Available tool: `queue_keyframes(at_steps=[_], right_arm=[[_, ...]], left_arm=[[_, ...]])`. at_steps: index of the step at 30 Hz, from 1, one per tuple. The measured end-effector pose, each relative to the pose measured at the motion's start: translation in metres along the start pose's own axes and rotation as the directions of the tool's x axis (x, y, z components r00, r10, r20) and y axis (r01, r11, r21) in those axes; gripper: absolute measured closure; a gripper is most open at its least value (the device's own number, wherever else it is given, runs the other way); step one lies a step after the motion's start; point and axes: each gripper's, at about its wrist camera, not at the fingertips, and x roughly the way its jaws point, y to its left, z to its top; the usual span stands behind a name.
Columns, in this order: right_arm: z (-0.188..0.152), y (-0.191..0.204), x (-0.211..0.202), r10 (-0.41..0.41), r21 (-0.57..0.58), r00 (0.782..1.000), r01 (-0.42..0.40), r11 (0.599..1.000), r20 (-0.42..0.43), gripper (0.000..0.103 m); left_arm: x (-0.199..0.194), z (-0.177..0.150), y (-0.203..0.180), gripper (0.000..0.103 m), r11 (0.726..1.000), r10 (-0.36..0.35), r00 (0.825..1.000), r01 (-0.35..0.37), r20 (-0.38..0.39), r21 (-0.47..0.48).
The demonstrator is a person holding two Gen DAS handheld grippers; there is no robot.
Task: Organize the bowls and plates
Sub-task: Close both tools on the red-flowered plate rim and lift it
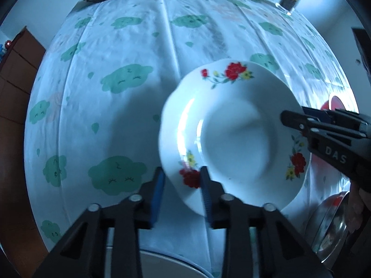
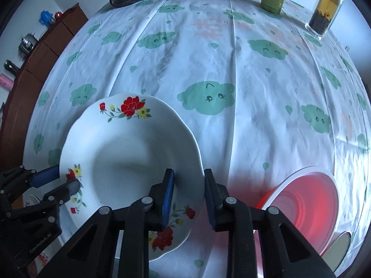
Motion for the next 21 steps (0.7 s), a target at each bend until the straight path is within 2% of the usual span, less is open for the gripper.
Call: queue_keyframes(at_steps=[9, 12, 21], right_arm=[[0.000, 0.000, 0.001, 0.003, -0.001, 1.000, -0.003, 1.000, -0.010, 0.076], [0.000, 0.000, 0.002, 0.019, 0.015, 1.000, -0.019, 1.000, -0.012, 0.076], [-0.002, 0.007, 0.002, 0.034, 0.012, 0.999, -0.034, 0.999, -0.011, 0.076]], left_arm=[[-0.001, 0.000, -0.003, 0.075, 1.000, 0.025, 1.000, -0.025, 0.014, 0.012], [-0.008, -0.003, -0.007, 0.076, 0.998, 0.058, 0.998, -0.059, 0.036, 0.025], [-0.010, -0.007, 0.003, 0.076, 0.998, 0.066, 0.997, -0.067, 0.041, 0.009]])
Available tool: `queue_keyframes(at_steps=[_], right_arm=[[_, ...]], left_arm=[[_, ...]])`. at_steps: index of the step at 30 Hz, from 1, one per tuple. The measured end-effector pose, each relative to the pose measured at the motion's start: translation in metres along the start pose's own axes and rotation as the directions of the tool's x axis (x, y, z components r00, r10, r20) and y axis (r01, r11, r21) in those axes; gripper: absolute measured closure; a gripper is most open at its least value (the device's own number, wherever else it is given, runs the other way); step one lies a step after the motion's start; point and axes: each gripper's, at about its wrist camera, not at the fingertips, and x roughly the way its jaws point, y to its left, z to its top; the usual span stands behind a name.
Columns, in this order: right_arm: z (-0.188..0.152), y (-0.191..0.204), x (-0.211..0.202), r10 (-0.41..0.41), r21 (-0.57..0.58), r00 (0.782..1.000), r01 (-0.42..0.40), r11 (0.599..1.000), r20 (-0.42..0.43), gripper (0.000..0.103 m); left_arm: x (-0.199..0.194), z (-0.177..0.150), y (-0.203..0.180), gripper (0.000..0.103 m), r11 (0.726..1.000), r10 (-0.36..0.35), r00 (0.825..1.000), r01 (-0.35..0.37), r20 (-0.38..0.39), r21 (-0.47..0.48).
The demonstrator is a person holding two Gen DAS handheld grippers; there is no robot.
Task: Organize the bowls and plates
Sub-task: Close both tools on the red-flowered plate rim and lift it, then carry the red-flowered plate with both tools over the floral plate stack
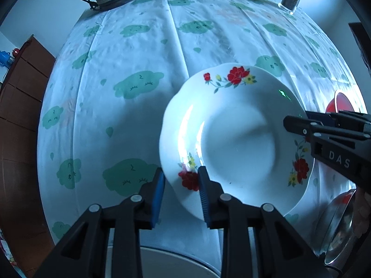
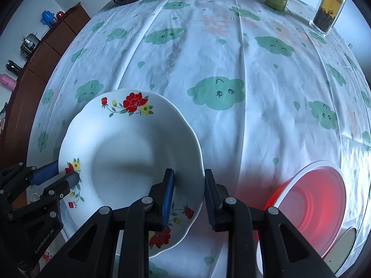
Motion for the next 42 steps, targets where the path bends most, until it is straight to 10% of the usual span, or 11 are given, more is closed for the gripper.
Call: queue_keyframes(at_steps=[42], right_arm=[[-0.016, 0.008, -0.030, 0.028, 0.003, 0.999, -0.028, 1.000, 0.026, 0.076]], left_arm=[[-0.024, -0.013, 0.011, 0.076, 1.000, 0.008, 0.999, -0.007, 0.041, -0.022]])
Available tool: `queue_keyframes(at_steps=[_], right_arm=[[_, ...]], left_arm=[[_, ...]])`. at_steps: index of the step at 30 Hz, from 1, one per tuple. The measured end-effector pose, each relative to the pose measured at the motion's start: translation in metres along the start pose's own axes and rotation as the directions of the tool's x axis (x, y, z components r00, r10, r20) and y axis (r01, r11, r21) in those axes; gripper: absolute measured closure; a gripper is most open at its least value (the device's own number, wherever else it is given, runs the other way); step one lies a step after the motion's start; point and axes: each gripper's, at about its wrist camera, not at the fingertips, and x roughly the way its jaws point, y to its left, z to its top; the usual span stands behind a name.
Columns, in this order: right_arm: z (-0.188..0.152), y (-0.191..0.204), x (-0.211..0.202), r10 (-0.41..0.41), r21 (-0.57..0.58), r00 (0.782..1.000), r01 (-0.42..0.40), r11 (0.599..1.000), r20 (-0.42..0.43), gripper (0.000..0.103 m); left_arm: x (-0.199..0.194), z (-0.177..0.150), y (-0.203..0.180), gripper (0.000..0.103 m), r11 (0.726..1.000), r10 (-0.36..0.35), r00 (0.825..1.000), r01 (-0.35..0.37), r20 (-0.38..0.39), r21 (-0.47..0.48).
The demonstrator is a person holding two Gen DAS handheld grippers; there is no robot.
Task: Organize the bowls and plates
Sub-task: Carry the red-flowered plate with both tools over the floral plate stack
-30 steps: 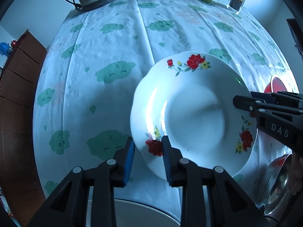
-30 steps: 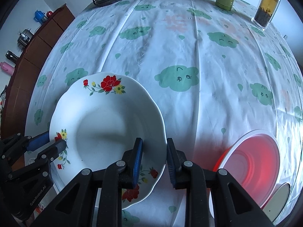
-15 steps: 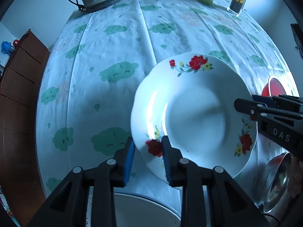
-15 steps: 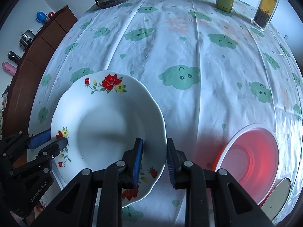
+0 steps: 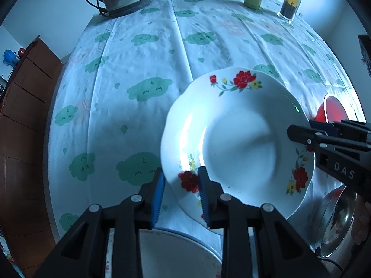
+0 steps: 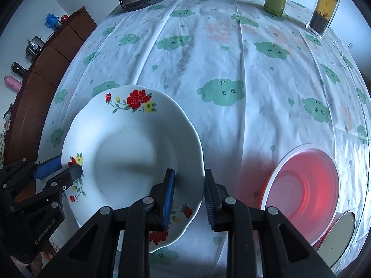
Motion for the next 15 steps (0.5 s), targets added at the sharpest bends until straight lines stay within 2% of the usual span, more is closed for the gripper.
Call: queue_keyframes(at_steps=[15], right_arm=[[-0.016, 0.012, -0.021, 0.022, -0.021, 1.000, -0.021, 1.000, 0.013, 0.076]], left_arm=[[-0.028, -0.017, 0.008, 0.076, 1.000, -0.008, 1.000, 0.009, 0.023, -0.020]])
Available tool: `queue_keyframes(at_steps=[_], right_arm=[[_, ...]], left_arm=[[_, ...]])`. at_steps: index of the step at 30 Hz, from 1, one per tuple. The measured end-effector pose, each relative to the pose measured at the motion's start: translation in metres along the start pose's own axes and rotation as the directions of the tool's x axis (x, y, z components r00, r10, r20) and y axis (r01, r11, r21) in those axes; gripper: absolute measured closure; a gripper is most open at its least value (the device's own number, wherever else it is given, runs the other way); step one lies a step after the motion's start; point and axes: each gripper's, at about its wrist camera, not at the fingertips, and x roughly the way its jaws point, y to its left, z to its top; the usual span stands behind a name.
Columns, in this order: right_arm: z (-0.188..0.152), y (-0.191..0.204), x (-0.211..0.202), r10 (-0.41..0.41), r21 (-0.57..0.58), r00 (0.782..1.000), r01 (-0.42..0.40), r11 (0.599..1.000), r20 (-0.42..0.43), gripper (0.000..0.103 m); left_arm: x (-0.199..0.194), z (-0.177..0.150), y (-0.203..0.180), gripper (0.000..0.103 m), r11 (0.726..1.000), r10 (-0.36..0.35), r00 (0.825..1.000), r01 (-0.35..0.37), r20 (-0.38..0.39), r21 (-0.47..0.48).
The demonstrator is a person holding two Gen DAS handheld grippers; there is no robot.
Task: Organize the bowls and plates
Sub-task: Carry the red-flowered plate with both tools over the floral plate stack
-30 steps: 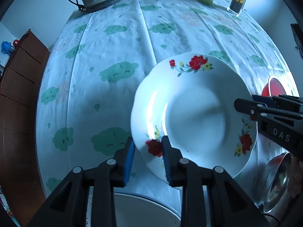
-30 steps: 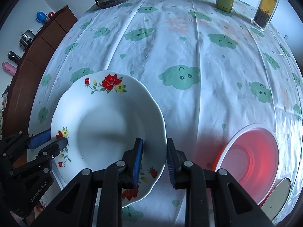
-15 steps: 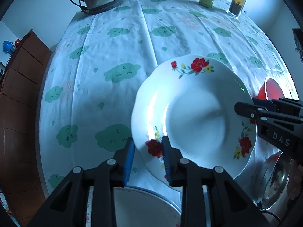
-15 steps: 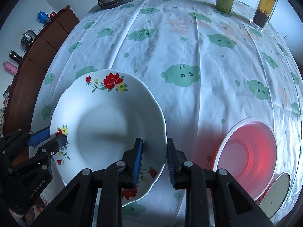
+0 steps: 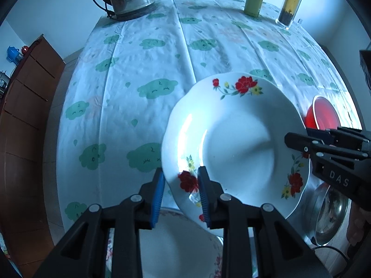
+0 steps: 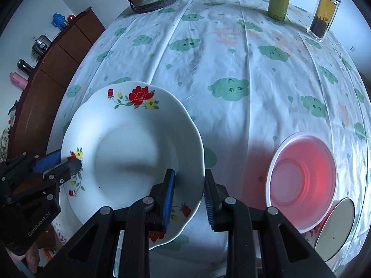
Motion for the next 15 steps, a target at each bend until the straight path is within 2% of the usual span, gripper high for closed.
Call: queue_keyframes(at_steps=[15], right_arm=[[-0.021, 0.023, -0.004, 0.017, -0.045, 1.000, -0.018, 0.999, -0.013, 0.076]], left_arm=[[-0.010, -0.032, 0.013, 0.076, 0.999, 0.013, 1.000, -0.014, -0.011, -0.030]])
